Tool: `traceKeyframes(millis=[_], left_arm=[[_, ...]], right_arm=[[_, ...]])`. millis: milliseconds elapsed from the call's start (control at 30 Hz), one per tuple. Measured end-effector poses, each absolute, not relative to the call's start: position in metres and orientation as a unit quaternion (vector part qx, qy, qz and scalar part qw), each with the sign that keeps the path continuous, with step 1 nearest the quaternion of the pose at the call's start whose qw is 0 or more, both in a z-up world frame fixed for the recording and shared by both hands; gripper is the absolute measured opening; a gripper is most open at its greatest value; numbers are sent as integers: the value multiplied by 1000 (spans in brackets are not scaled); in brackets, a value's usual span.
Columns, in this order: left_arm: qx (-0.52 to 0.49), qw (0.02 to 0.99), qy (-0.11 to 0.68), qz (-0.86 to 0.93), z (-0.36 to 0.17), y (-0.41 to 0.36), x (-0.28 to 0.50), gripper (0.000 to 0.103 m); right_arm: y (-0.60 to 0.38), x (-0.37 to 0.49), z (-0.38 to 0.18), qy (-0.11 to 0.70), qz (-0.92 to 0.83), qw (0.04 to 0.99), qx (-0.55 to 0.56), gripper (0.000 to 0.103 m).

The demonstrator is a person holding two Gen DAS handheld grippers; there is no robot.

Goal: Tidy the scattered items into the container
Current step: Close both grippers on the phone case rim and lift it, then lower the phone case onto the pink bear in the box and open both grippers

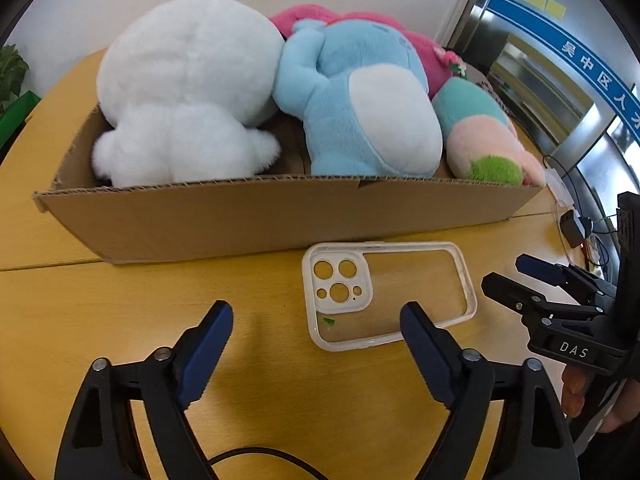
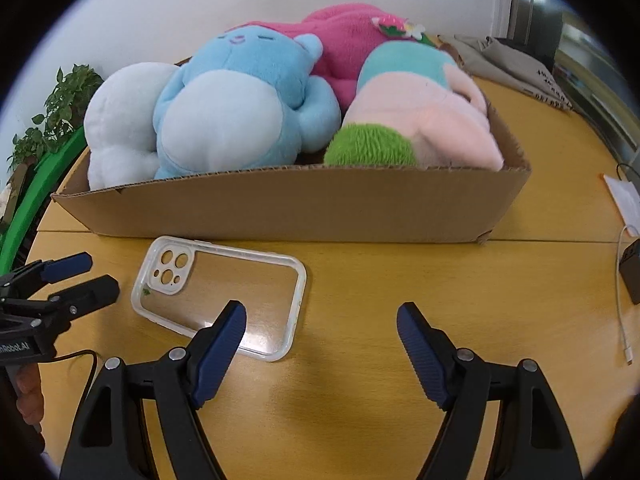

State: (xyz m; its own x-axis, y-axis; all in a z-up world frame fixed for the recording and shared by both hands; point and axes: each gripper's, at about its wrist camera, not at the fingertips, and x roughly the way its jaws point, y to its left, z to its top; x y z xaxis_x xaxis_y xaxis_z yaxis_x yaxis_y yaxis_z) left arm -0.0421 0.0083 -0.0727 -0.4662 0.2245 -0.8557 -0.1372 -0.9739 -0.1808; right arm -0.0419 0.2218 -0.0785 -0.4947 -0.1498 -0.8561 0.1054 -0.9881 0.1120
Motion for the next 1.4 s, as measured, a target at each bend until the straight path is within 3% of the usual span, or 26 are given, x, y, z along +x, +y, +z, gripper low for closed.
traceKeyframes(millis=[67, 133, 167, 233, 267, 300, 333, 533, 767, 1133, 1400], left_arm=[[-518, 97, -35, 849, -89, 13, -49, 71], [-513, 87, -23, 854, -95, 16, -52, 55], [-514, 85, -14, 853, -96, 18, -52, 48], [-515, 97, -13, 852, -96, 21, -50, 20], [-518, 108, -22, 848, -96, 21, -50, 15], [-520, 108, -23, 847, -97, 21, -49, 11], [-520, 106, -21, 847, -96, 21, -47, 10], [-502, 99, -2, 859, -78, 20, -18, 8], [-399, 101, -19, 911, 14, 5, 11, 8], [-309, 108, -27, 944, 113, -6, -109, 8], [-311, 101, -40, 944, 117, 6, -191, 8]], right_arm=[[221, -46, -89, -33, -859, 75, 505, 77], [219, -49, -98, -34, -857, 72, 510, 62], [217, -49, -100, -26, -861, 69, 504, 59], [211, -47, -100, 4, -865, 61, 498, 39], [208, -46, -100, 9, -866, 67, 495, 33], [205, -45, -100, 9, -865, 76, 495, 12], [203, -44, -99, 6, -863, 88, 498, 7], [200, -27, -87, 0, -868, 99, 487, 6], [199, -3, 6, 5, -922, 114, 370, 5], [194, -113, 111, 17, -960, 106, 260, 5], [199, -190, 119, 3, -959, 92, 268, 5]])
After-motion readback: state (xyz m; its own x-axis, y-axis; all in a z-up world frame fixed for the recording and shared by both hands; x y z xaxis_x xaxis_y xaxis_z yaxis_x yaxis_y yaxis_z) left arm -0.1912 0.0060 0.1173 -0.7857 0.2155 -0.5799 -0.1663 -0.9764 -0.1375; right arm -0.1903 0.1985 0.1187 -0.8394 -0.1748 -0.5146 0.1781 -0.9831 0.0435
